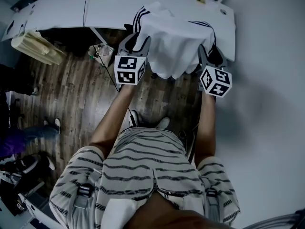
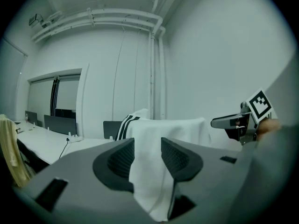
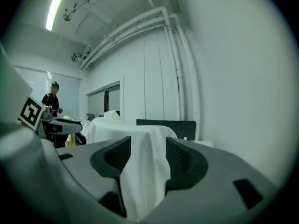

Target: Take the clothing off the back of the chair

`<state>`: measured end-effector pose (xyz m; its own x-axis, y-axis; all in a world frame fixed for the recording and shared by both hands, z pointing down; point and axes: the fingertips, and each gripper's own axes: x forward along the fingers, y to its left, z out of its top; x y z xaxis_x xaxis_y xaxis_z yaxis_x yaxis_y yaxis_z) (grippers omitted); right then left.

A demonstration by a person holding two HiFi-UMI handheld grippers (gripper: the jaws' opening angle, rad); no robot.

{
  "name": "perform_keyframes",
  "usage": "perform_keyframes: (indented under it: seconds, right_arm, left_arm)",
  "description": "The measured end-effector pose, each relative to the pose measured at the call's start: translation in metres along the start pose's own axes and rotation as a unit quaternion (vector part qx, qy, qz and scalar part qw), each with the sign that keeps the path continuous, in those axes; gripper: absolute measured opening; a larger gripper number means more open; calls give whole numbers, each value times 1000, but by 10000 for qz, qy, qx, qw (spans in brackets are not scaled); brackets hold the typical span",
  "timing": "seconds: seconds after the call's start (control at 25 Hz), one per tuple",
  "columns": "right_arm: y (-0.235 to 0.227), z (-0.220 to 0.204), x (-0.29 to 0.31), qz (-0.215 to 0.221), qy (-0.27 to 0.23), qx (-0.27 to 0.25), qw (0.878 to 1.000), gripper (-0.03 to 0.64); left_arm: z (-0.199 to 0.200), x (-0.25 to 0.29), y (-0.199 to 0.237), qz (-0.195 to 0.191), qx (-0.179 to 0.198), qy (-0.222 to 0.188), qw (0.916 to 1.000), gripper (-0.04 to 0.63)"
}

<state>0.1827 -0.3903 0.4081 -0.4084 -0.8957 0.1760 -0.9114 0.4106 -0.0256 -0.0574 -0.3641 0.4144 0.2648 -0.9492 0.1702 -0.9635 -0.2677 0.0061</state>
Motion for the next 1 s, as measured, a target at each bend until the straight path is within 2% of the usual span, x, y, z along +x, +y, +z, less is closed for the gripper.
perform_keyframes:
  seconds: [0.48, 0.8, 1.0]
  right_arm:
    - [-13, -9, 20, 132, 259, 75, 9995, 238]
    - [-13, -12, 32, 284, 335, 186, 9989, 238]
    - [-12, -13, 32, 402, 349, 239, 9983, 238]
  left_arm:
    - [-2, 18, 6, -109, 9, 170, 9998, 176]
    - [-5, 26, -10, -362, -82, 219, 9991, 202]
    - [-6, 32, -16, -359, -78, 264, 9990, 212]
